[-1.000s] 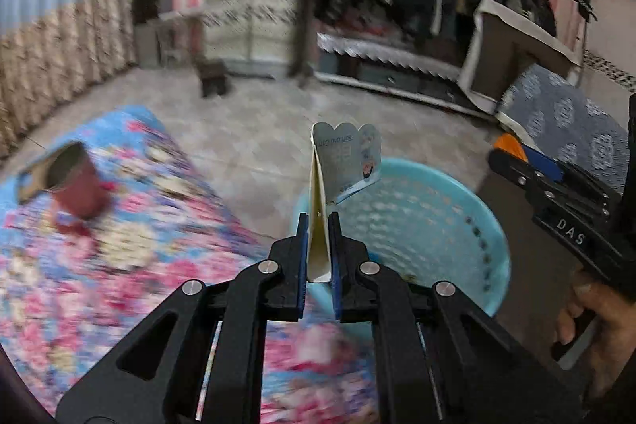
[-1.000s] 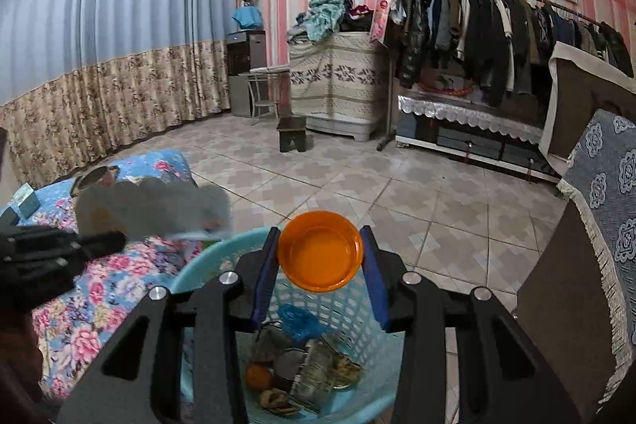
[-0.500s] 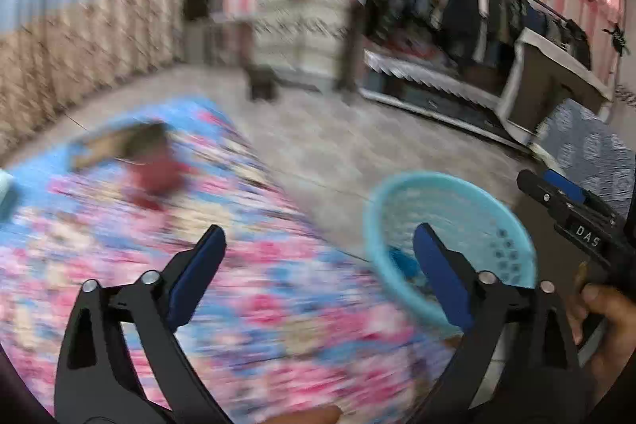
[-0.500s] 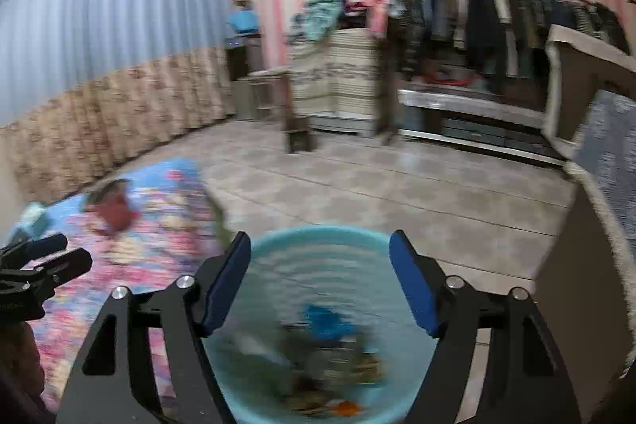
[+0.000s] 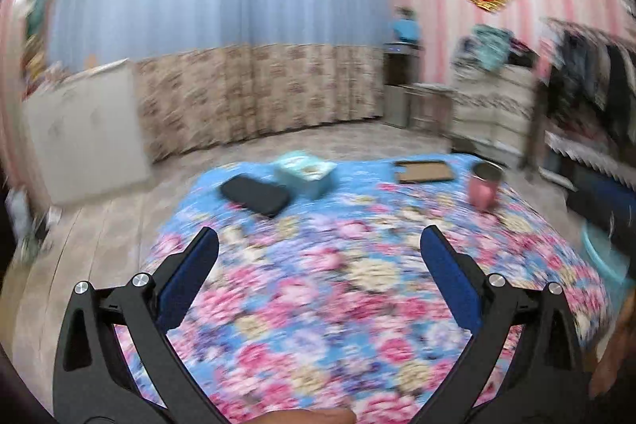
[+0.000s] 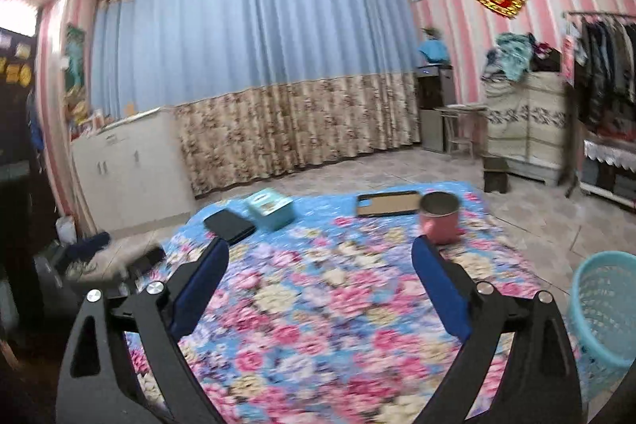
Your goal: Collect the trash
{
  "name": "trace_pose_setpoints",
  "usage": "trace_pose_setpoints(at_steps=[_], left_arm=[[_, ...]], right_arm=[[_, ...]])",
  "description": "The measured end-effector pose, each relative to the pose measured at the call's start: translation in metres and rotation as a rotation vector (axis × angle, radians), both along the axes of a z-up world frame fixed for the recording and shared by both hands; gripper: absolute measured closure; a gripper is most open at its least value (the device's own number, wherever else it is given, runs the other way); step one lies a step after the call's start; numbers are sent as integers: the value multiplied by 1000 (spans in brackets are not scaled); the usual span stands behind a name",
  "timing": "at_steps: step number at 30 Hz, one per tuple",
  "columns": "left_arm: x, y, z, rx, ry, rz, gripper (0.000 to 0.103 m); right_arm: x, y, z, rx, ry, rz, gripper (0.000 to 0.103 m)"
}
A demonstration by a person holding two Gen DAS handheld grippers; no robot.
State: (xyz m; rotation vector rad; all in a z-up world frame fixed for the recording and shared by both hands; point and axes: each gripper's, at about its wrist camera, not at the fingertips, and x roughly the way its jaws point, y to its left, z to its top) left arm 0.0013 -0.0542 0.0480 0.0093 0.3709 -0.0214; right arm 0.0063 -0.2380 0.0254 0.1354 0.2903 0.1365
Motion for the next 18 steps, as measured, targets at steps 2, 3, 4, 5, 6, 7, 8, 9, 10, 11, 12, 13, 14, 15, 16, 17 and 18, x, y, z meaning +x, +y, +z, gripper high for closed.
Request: trace_pose_setpoints(at_steps=[2,3,4,5,6,7,8,9,10,11,12,13,14,15,16,17,18], left_arm=[[-10,18,1,-27,-62,28,5],[-11,24,-3,-33,-73,38,5],[-10,29,-7,-43,-80,38,5],[-10,33,-10,-47,-90,42,5],[-7,37,-16,-52,-88,49,5],[-2,41,-21,-63,-75,45,5],[1,46,-25,-73,-71,39,5],[1,48,-28,-71,-70,37,5],[3,49,-30,-69,-65,32,5],[6,49,-32,-66,-58,27,5],[6,48,-33,-65,-59,24,5],[6,48,-33,-63,-63,16,5],[6,47,-34,-55,-67,15,5],[4,45,-36,-43,-73,17,5],[2,44,-39,-31,-81,20,5],[1,42,-41,-19,-86,25,5],[1,40,-46,-10,-87,27,5]], right_arm=[[3,20,-17,-48,6,12,12],[3,24,-20,-63,12,22,12],[2,29,-23,-91,-12,29,12],[2,29,-27,-112,-30,19,9],[5,29,-28,-124,-21,8,9],[12,29,-31,-134,-4,3,9],[16,27,-35,-136,3,-1,9],[18,25,-38,-133,8,-10,9],[19,23,-39,-128,17,-18,9],[24,20,-42,-117,37,-31,9],[25,18,-42,-111,43,-39,9],[24,17,-42,-105,45,-43,9],[24,15,-43,-93,45,-43,9],[24,14,-43,-87,42,-45,9],[21,13,-44,-86,38,-51,9],[21,13,-46,-87,34,-56,9],[23,12,-48,-90,36,-59,9]])
